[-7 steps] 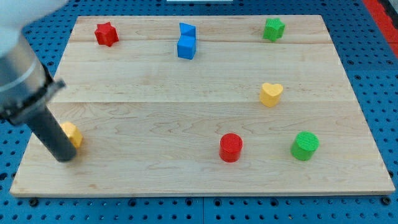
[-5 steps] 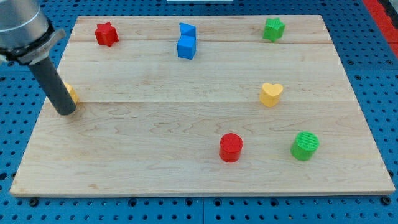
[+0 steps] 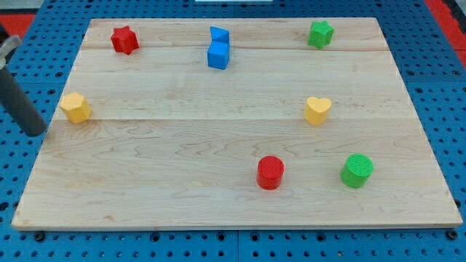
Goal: Slightly push the yellow hexagon towards right
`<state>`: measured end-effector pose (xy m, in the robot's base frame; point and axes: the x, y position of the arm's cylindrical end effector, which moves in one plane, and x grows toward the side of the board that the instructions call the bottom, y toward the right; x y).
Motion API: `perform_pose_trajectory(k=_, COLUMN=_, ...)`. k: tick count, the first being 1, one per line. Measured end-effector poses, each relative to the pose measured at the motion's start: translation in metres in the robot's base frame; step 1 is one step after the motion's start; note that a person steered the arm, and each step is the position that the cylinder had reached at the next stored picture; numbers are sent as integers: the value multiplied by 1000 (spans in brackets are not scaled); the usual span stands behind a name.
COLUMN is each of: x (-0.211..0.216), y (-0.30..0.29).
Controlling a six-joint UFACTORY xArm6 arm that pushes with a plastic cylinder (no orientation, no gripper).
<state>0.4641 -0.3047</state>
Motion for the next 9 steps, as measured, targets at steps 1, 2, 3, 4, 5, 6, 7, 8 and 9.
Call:
perform_pose_trajectory(k=1, x=-18, y=0)
perform_pose_trajectory(k=2, x=-66, y=20)
perform_pose_trajectory(k=3, x=-84, y=63)
perform_pose_trajectory(k=4, x=-79, y=63)
perform_pose_trajectory(k=5, x=-77, y=2)
perform_pose_trajectory(k=6, x=-61, y=30)
perform_pose_trajectory(k=7, x=-52, y=20)
perform_pose_trajectory(k=8, x=-40, y=3)
perform_pose_trajectory(k=9, x=-42, y=54)
